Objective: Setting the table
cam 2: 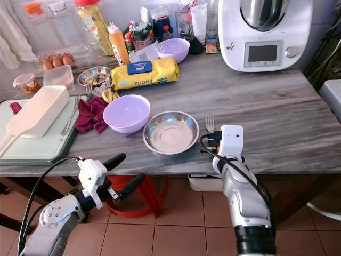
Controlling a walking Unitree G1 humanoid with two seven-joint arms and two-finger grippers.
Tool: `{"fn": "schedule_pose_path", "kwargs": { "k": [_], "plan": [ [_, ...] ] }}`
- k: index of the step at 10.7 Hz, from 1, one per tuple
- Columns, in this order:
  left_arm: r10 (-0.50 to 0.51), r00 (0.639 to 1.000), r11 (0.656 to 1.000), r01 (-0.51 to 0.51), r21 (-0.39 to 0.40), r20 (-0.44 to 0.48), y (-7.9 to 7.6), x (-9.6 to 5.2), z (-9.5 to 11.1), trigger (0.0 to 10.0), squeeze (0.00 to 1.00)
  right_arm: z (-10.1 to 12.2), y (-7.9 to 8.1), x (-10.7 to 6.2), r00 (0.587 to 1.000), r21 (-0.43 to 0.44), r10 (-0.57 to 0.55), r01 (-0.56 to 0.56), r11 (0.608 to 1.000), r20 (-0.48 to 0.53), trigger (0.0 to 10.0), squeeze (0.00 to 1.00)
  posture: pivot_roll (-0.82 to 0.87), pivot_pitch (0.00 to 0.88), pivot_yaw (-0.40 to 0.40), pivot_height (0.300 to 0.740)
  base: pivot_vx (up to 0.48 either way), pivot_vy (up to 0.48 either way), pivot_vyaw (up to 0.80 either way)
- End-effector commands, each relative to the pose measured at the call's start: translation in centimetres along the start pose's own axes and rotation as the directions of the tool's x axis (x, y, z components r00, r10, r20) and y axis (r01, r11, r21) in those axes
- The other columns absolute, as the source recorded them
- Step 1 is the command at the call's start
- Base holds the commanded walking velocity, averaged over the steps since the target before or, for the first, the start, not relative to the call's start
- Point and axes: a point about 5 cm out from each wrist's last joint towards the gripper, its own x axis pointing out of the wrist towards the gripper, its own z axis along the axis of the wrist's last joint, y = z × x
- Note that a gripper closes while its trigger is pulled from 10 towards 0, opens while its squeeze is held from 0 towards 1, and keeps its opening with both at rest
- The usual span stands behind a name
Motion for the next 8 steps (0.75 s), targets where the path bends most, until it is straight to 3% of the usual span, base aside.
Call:
{"fn": "schedule_pose_path", "kwargs": {
  "k": [1,4,5,8],
  "plan": [
    [-0.007,1.0,1.0,0.007,0.018,-0.017,0.14,-0.18,-0.27,10.0,0.0,-0.24,-0.16,0.33,1.0,-0.003,-0.007,0.006,1.0,-0.022,10.0,0.0,-0.13,0.086,0.142,0.74,0.0,0.0,0.0],
    [0.001,1.0,1.0,-0.001,0.013,-0.018,0.14,-0.38,-0.56,10.0,0.0,0.01,-0.27,0.67,1.0,-0.011,-0.007,0.007,1.0,-0.018,10.0,0.0,-0.12,0.088,0.138,0.74,0.0,0.0,0.0],
    [0.002,1.0,1.0,-0.002,0.013,-0.018,0.13,-0.42,-0.58,10.0,0.0,-0.25,-0.05,0.71,1.0,-0.007,0.007,-0.008,1.0,-0.025,10.0,1.0,-0.12,0.088,0.138,0.74,0.0,0.0,0.0],
    [-0.004,1.0,1.0,0.004,0.015,-0.017,0.01,-0.41,-0.6,10.0,0.0,-0.55,0.16,0.71,0.999,-0.007,0.019,-0.019,1.0,-0.029,10.0,1.0,-0.13,0.089,0.142,0.74,0.0,0.0,0.0]
  ]
}}
